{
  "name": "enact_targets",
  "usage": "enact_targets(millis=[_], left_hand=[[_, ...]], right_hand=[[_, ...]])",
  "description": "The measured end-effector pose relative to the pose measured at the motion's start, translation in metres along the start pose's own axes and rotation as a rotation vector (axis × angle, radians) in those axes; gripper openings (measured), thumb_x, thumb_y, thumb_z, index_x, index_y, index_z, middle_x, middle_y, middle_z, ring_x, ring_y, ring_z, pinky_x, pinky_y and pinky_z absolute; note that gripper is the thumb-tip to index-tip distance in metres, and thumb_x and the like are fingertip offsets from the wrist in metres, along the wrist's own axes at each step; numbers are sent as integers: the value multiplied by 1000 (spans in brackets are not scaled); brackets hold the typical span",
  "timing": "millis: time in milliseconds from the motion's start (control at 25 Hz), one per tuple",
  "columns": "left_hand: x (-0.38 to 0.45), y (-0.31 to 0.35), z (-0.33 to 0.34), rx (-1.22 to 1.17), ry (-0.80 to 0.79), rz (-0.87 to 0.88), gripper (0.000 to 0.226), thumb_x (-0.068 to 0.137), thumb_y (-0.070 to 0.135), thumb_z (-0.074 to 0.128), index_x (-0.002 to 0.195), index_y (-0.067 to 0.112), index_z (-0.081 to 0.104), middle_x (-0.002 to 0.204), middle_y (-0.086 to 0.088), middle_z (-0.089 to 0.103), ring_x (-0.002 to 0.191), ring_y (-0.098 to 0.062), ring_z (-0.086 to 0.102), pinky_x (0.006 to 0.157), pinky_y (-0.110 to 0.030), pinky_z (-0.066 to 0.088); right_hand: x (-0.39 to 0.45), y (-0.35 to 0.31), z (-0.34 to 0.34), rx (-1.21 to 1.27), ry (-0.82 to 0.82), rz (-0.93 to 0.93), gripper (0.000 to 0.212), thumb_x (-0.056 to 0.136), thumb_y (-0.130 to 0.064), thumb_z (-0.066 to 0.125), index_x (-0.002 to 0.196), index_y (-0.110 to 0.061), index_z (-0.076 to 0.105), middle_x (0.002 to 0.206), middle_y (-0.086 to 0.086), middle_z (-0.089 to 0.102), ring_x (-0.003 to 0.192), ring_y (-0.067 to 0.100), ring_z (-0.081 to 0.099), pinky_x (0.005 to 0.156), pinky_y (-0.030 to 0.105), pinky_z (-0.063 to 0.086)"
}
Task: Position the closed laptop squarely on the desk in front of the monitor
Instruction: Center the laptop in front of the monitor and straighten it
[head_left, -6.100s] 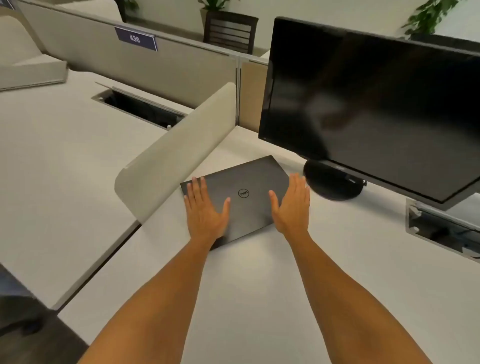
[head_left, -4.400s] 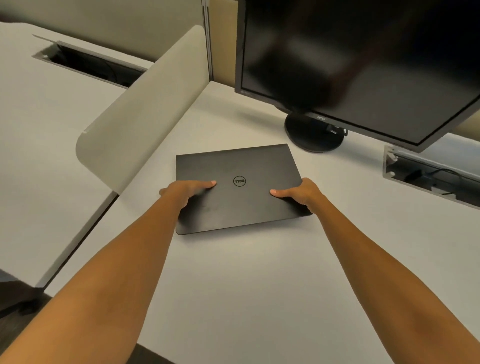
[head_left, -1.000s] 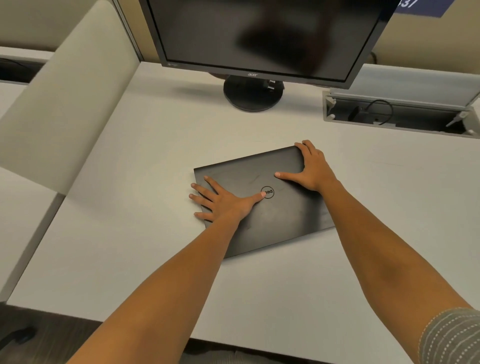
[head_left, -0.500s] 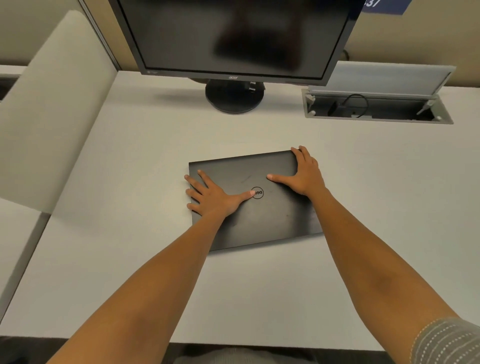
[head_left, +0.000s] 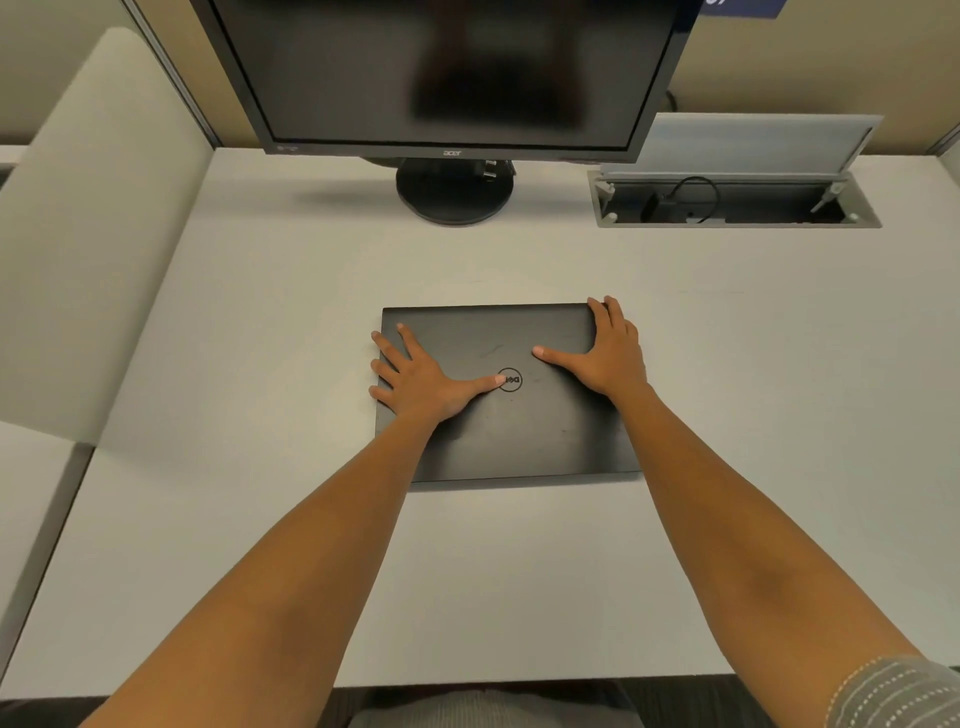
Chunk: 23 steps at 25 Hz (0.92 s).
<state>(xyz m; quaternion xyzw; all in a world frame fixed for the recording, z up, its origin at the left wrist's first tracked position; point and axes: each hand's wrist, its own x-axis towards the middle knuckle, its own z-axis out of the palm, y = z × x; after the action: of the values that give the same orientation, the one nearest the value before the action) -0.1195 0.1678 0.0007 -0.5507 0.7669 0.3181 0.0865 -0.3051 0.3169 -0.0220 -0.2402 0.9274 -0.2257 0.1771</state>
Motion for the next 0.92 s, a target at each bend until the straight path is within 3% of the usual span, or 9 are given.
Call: enact_targets(millis=[280, 360, 480, 600, 720, 920], left_hand=[[3, -3, 2, -33, -9, 0, 163, 42, 92, 74, 160, 26, -17, 167, -6, -25, 156, -36, -5, 121, -58, 11], [4, -10, 5, -31, 21, 34, 148, 55, 92, 67, 162, 26, -13, 168, -6, -22, 157, -34, -6, 122, -56, 12], [5, -33, 12, 17, 141, 189, 107, 86, 81, 44, 164, 23, -2, 170, -9, -14, 158, -31, -4, 124, -50, 13], [-3, -57, 20, 32, 247, 304, 91, 94, 73, 39, 164, 24, 7, 171, -11, -5, 158, -31, 3, 126, -47, 16], [-17, -72, 27, 71, 304, 393, 93, 89, 79, 41, 163, 27, 19, 171, -9, 3, 156, -36, 11, 125, -51, 23], [-27, -89, 16, 223, 149, 612, 123, 57, 101, 51, 160, 40, 22, 171, 8, -3, 156, -42, -8, 124, -56, 14]], right_hand=[[-12, 2, 5, -99, 9, -8, 120, 69, -89, 54, 161, -25, 11, 170, 3, 2, 153, 34, 13, 122, 49, 20], [-32, 8, 14, -106, 92, -22, 115, 72, -90, 48, 161, -26, 15, 170, 8, 4, 152, 35, 19, 121, 48, 24], [-64, 17, 22, -32, 188, -2, 105, 76, -87, 50, 159, -30, 21, 168, 13, 10, 149, 35, 27, 116, 48, 32], [-81, 25, 21, -36, 196, -18, 98, 78, -84, 50, 158, -33, 24, 168, 12, 15, 148, 34, 31, 111, 47, 39], [-101, 37, 20, -35, 184, -59, 95, 79, -82, 53, 157, -35, 25, 168, 10, 14, 149, 32, 30, 109, 46, 41], [-126, 57, 16, 92, 138, -167, 102, 68, -75, 73, 154, -38, 32, 170, -3, 8, 153, 19, 21, 109, 32, 34]])
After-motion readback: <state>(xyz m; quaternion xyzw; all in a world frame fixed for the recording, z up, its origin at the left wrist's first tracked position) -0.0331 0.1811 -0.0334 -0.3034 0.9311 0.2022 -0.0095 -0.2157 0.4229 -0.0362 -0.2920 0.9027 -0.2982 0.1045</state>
